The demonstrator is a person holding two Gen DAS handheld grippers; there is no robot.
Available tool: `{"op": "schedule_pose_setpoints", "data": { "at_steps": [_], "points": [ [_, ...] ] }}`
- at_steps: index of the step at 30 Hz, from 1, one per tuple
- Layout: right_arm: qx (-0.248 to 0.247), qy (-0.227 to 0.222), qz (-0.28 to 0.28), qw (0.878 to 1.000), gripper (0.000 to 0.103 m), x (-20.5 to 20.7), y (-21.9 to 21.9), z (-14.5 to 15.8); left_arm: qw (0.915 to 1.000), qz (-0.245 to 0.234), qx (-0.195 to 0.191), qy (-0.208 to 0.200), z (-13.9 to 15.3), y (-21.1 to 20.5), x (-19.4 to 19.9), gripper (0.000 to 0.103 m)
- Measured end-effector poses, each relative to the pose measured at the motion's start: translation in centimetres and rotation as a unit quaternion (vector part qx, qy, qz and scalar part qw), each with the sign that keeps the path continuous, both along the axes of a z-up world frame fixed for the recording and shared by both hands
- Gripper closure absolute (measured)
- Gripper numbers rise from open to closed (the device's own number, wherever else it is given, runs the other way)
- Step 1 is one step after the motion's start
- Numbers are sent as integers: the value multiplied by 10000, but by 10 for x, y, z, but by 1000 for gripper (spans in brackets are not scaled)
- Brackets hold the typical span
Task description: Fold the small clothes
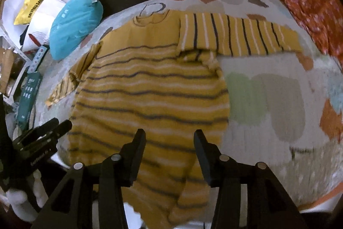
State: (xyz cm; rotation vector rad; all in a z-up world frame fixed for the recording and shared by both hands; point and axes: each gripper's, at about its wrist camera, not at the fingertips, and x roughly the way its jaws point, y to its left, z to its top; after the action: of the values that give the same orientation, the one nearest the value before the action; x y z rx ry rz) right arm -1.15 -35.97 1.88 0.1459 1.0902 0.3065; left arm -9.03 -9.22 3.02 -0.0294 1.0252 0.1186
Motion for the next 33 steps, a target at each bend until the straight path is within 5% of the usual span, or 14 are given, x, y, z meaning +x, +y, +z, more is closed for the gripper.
{"op": "schedule_pose_setpoints", "data": {
  "at_steps": [10, 33],
  "points": [
    [-301, 47, -182, 9994, 50, 64, 11, -32, 9994, 181, -159, 255, -36, 15, 41, 53],
    [-238, 237, -106, 9994, 40, 89, 13, -56, 9984, 61, -147, 534, -60, -7, 71, 47]
  ]
}}
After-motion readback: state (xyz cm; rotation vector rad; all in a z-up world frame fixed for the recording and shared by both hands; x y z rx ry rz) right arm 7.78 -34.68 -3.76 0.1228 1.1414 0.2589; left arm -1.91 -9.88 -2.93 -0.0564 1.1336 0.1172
